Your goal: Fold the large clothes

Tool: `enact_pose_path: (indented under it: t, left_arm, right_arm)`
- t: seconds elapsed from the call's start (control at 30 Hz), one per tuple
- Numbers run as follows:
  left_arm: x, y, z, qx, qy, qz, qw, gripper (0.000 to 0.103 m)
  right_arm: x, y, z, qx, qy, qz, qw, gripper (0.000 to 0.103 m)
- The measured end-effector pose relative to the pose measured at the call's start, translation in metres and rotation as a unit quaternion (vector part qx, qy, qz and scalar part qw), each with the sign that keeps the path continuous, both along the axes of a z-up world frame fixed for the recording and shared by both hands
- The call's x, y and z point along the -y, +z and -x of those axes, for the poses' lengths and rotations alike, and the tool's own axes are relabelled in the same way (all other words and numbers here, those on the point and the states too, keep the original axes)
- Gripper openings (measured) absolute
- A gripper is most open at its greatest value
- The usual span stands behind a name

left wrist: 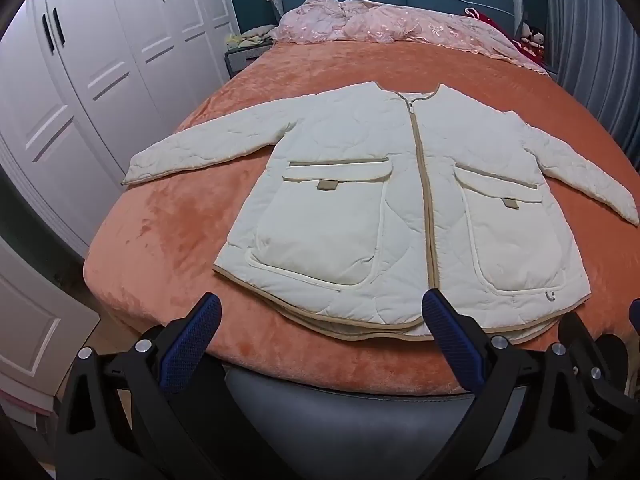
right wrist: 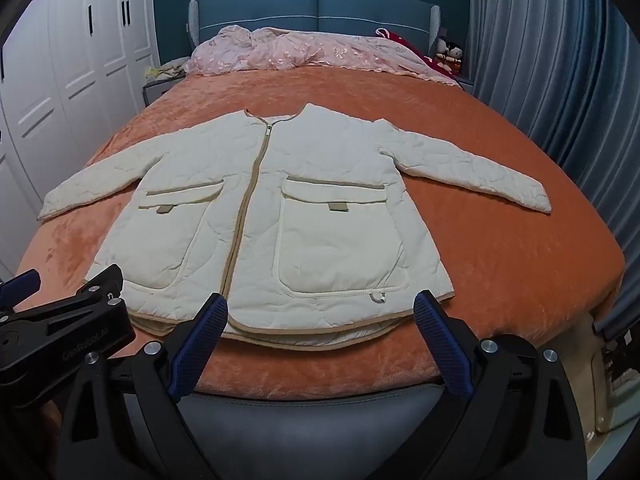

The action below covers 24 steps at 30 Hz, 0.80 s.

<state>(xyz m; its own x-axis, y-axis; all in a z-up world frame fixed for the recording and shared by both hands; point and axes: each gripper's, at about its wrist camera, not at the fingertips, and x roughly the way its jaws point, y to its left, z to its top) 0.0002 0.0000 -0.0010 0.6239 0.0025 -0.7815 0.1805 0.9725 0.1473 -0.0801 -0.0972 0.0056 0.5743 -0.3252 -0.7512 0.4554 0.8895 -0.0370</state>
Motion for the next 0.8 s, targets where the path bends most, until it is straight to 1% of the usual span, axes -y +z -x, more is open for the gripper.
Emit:
enact_pose_path:
  t: [0.13, 0.17, 0.27, 0.3, 0.5, 0.8]
  left_arm:
    - [0.005, 0.000, -0.002, -0.002, -0.005, -0.004, 1.0000, 0.098]
    - [0.007, 0.000, -0.006, -0.009, -0.004, -0.003, 0.9999, 0.098]
    - [0.008, 0.001, -0.005, -0.006, -0.005, 0.003, 1.0000, 0.098]
    - [0.008, -0.001, -0.005, -0.004, -0.005, 0.005, 1.0000, 0.098]
    - [0.010, -0.003, -0.016, -0.015, -0.006, 0.006, 0.9999, 0.098]
    - [0.016, 0.001, -0.026, -0.012, -0.003, 0.004, 0.9999, 0.098]
  right_arm:
    - [0.001, 0.000, 0.000, 0.004, 0.000, -0.001, 1.000, 0.092]
    - [0.002, -0.001, 0.000, 0.003, 0.000, -0.001, 1.000, 0.092]
    - [0.004, -0.002, -0.001, -0.001, -0.002, -0.002, 1.000, 0.092]
    - [0.007, 0.000, -0.007, -0.002, -0.003, -0.006, 1.000, 0.092]
    - [0.014, -0.003, -0.014, -0.009, -0.008, -0.011, 1.000, 0.092]
    - [0.019, 0.000, -0.024, -0.010, -0.011, -0.013, 1.000, 0.092]
